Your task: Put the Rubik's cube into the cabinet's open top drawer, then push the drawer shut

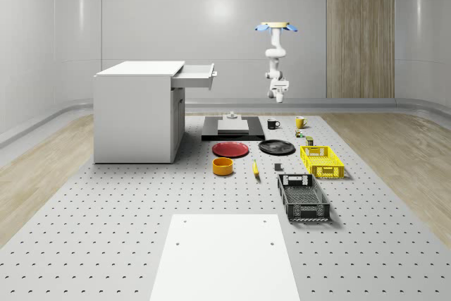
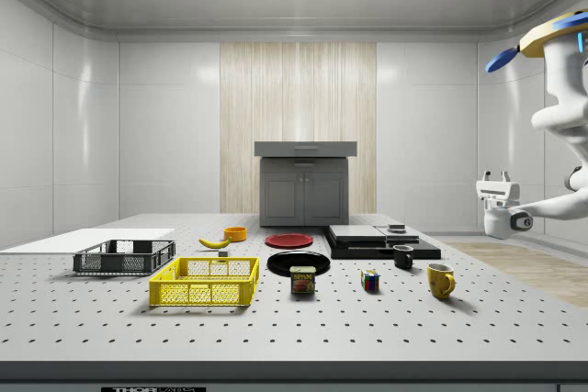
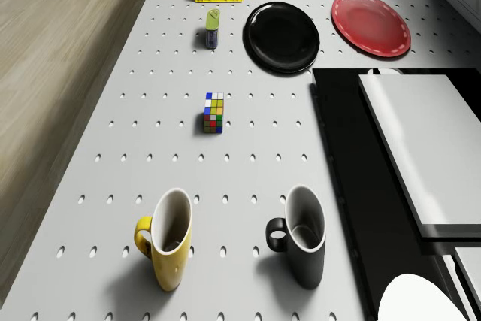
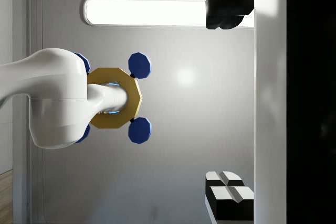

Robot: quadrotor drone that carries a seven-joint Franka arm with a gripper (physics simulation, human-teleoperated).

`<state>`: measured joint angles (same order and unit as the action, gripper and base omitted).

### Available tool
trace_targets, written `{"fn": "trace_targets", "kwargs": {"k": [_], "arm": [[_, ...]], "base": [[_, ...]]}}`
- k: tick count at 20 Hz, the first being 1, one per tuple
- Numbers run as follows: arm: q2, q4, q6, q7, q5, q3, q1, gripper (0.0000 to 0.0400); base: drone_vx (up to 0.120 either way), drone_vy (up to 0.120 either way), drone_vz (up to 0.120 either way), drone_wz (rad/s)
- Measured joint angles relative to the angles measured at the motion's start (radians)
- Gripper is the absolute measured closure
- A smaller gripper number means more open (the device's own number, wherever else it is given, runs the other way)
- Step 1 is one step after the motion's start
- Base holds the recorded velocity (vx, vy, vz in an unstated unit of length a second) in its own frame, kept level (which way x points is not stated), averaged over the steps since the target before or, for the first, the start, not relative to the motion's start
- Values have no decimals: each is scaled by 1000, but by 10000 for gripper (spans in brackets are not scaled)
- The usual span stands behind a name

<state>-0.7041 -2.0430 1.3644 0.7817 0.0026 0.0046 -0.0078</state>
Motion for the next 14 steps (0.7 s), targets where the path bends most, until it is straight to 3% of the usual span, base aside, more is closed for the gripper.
{"fn": "trace_targets", "kwargs": {"k": [14], "arm": [[-7,-6,10,0,-3,3,-2,0]], "base": [[120,120,0,0]]}}
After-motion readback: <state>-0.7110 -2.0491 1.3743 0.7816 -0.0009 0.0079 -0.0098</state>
